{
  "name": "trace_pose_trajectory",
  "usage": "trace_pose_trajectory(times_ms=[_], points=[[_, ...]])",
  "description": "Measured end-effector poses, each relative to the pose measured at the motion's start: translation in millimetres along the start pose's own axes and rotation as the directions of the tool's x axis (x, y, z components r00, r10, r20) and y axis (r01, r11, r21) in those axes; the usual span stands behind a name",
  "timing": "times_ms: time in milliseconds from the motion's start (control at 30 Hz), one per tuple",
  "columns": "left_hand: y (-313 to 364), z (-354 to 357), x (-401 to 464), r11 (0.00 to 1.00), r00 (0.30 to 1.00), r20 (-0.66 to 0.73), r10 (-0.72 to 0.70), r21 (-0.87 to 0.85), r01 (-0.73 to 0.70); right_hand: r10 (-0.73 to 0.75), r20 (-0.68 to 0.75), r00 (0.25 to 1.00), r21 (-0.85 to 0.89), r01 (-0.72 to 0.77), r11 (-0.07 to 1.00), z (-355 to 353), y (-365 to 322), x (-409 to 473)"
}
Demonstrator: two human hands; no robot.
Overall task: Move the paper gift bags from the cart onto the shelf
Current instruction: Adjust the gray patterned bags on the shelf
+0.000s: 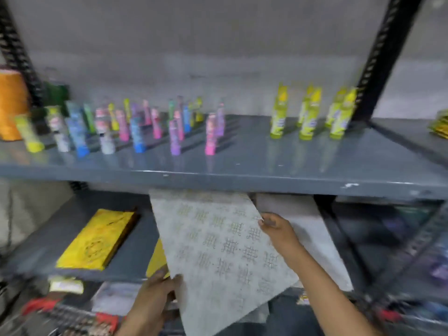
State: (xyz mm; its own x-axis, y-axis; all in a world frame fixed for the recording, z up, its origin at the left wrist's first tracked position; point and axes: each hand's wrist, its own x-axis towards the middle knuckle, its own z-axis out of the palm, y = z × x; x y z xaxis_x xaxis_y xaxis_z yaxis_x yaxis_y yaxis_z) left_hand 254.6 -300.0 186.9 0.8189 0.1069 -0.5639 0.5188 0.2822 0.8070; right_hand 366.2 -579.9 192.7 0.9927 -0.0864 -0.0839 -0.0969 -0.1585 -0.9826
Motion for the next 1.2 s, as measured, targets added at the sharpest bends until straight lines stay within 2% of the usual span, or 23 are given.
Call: trace_pose_trajectory(times_ms=[100,200,367,467,633,733,933,1067,1200], points=[[8,43,17,0.995,0.98,0.185,-0.072,0.077,0.058,0.036,-0.178,0.983,0.08,-0.022,0.997,-50,16,6],[14,94,42,0.985,0.977,0.213,-0.028,0.174,-0.01,0.068,-0.286,0.956,0.137,-0.029,0.99,-96,26,12],[15,171,89,0.971,0.977,0.188,0.098,0.197,-0.135,0.111,-0.235,0.966,-0.022,-0.119,0.993,-147,52,15],[4,205,117,0.954,0.978,0.174,0.114,0.256,-0.157,0.1,-0.257,0.961,-0.155,-0.143,0.977,-165,66,14],[-23,246,141,0.885,0.98,0.112,0.162,0.423,-0.195,0.164,-0.347,0.923,-0.414,-0.308,0.856,-178,102,35],[-40,251,156,0.832,0.984,0.071,0.166,0.526,-0.178,0.151,-0.341,0.928,-0.518,-0.319,0.794,-183,124,46],[-63,245,167,0.679,0.978,0.081,0.194,0.709,-0.193,0.193,-0.325,0.926,-0.531,-0.348,0.773,-178,135,40],[-76,244,175,0.546,0.965,0.113,0.239,0.806,-0.229,0.195,-0.299,0.934,-0.489,-0.326,0.809,-175,147,38],[-74,241,161,0.538,0.97,0.163,0.178,0.81,-0.235,0.211,-0.209,0.955,-0.442,-0.285,0.851,-182,146,28]])
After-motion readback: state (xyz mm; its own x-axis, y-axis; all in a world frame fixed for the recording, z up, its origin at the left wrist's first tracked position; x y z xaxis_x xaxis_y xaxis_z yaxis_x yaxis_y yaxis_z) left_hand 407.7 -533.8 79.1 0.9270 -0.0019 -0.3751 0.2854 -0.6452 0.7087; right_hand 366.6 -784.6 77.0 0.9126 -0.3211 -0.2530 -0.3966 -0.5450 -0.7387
